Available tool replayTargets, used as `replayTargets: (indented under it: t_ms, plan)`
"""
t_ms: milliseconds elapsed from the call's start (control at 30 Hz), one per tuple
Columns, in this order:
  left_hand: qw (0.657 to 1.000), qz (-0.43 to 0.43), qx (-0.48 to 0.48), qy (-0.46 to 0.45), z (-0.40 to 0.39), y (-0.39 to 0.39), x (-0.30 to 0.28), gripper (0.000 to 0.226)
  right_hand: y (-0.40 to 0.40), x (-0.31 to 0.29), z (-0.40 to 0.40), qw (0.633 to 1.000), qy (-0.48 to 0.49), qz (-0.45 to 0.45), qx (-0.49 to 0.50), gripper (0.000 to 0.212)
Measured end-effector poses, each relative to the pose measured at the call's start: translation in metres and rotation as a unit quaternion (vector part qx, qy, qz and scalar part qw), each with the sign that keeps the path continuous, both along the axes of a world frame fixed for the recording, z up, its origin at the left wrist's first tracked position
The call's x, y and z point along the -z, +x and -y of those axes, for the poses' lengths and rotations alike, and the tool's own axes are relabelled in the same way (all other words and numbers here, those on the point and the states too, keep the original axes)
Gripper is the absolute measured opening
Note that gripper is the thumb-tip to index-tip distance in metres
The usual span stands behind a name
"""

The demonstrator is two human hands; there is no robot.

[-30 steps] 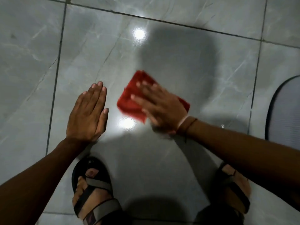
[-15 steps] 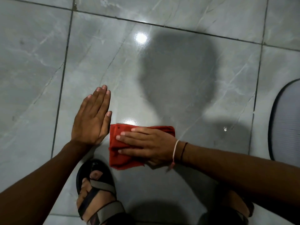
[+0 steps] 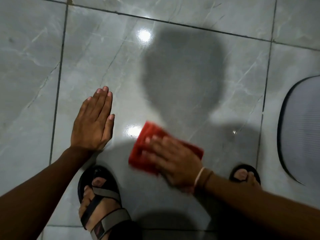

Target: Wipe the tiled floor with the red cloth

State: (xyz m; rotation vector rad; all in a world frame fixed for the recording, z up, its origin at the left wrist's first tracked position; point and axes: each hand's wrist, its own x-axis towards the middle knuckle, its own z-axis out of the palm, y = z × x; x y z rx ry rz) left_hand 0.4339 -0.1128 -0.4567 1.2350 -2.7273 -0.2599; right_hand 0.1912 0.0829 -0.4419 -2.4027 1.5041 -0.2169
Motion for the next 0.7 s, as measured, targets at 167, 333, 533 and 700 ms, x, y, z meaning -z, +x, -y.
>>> replayTargets:
  t_ms: [167,333,533,700]
  plan:
    - [1.000,0.002,0.001,-0.001,-0.001,-0.002,-0.002,0.062,-0.002,0.003,-0.029,0.976,0.015,0.013,-0.217,0.061]
    - [1.000,0.003,-0.004,0.011,0.000,-0.001,0.000,0.063,-0.076,0.002,0.117,0.996,-0.058,-0.001,0.071,0.052]
    - [1.000,0.008,-0.006,0.013,-0.001,0.000,0.000,0.062,-0.087,-0.006,0.233,0.911,-0.064,-0.049,0.405,0.060]
    - [1.000,0.005,-0.009,0.018,0.000,0.000,0.000,0.063,0.006,-0.005,0.095,0.989,-0.003,-0.026,0.143,0.061]
